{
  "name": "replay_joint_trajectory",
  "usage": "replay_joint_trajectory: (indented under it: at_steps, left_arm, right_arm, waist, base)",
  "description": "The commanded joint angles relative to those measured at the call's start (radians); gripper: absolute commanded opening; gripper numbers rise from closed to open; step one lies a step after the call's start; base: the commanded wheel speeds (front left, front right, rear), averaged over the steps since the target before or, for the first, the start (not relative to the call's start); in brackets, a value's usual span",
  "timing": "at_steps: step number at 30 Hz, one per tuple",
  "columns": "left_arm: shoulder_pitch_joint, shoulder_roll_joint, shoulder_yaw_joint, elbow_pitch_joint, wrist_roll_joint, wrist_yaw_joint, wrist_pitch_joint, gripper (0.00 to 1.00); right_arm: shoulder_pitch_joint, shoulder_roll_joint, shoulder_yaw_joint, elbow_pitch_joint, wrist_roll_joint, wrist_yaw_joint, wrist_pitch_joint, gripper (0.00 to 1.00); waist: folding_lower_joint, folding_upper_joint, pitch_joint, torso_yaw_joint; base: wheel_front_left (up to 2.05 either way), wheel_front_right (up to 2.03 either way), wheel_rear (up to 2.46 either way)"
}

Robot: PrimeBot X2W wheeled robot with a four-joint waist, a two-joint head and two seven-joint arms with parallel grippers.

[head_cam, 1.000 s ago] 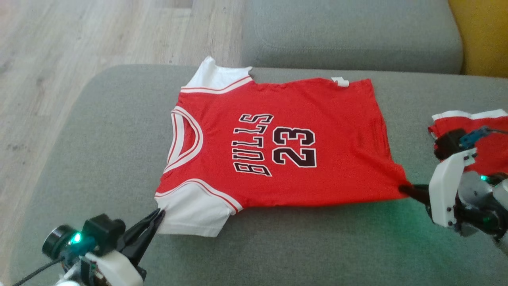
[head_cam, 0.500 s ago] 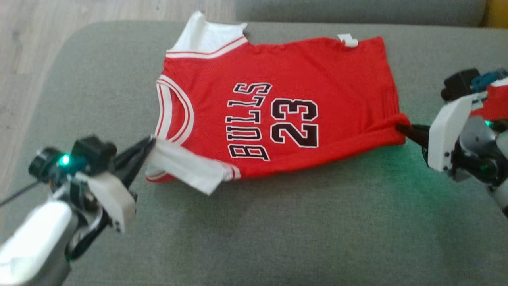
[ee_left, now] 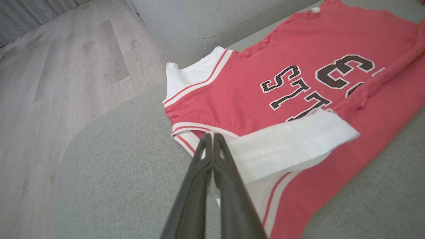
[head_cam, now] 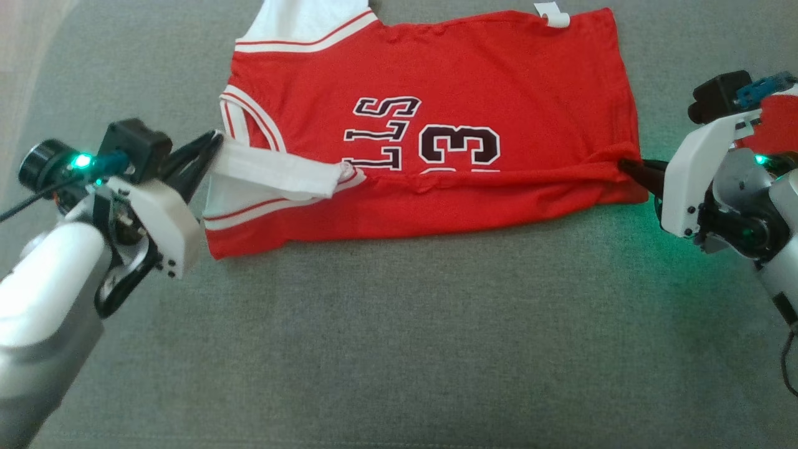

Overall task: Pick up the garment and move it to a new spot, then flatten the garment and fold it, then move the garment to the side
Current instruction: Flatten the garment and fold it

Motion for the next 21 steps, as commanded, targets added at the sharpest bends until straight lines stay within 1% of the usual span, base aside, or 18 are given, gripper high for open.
replay_joint_trajectory:
  at_steps: [1, 9, 15, 16, 17, 18, 21]
  left_arm:
    - [-0.073, 0.036, 0.032, -0.003, -0.006, 0.002, -0.015, 0.0]
    - [-0.176, 0.004, -0.047, 0.123, -0.025, 0.002, -0.085, 0.0]
    - [-0.222, -0.034, -0.072, 0.221, -0.033, 0.002, -0.159, 0.0]
    - [-0.222, -0.034, -0.072, 0.221, -0.033, 0.002, -0.159, 0.0]
    - [-0.228, -0.04, -0.071, 0.237, -0.028, 0.005, -0.176, 1.0]
    - [-0.232, -0.048, -0.068, 0.256, -0.027, 0.011, -0.189, 1.0]
    - [-0.231, -0.078, -0.068, 0.305, -0.036, 0.014, -0.216, 1.0]
  right_arm:
    - [-0.021, -0.005, -0.008, -0.017, -0.006, 0.007, -0.013, 0.0]
    - [-0.046, 0.014, -0.009, 0.0, -0.018, 0.007, -0.044, 0.0]
    - [-0.055, 0.02, -0.007, 0.02, -0.026, 0.007, -0.069, 0.0]
    - [-0.055, 0.02, -0.007, 0.02, -0.026, 0.007, -0.069, 0.0]
    - [-0.057, 0.02, -0.009, 0.026, -0.034, 0.007, -0.082, 0.63]
    - [-0.057, 0.024, -0.013, 0.035, -0.035, 0.007, -0.09, 1.0]
    - [-0.054, 0.039, -0.024, 0.042, -0.028, 0.007, -0.117, 1.0]
  waist:
    - [-0.0002, 0.0, 0.008, -0.005]
    - [-0.0002, 0.0, 0.025, -0.015]
    - [-0.0002, 0.0, 0.021, -0.016]
    - [-0.0002, 0.0, 0.021, -0.016]
    - [-0.0002, 0.0, 0.019, -0.015]
    - [-0.0002, 0.0, 0.017, -0.015]
    - [-0.0002, 0.0, 0.006, -0.012]
  base:
    - [0.0, 0.0, 0.0]
    - [0.0, 0.0, 0.0]
    - [0.0, 0.0, 0.0]
    - [0.0, 0.0, 0.0]
    - [0.0, 0.0, 0.0]
    - [0.0, 0.0, 0.0]
    - [0.0, 0.0, 0.0]
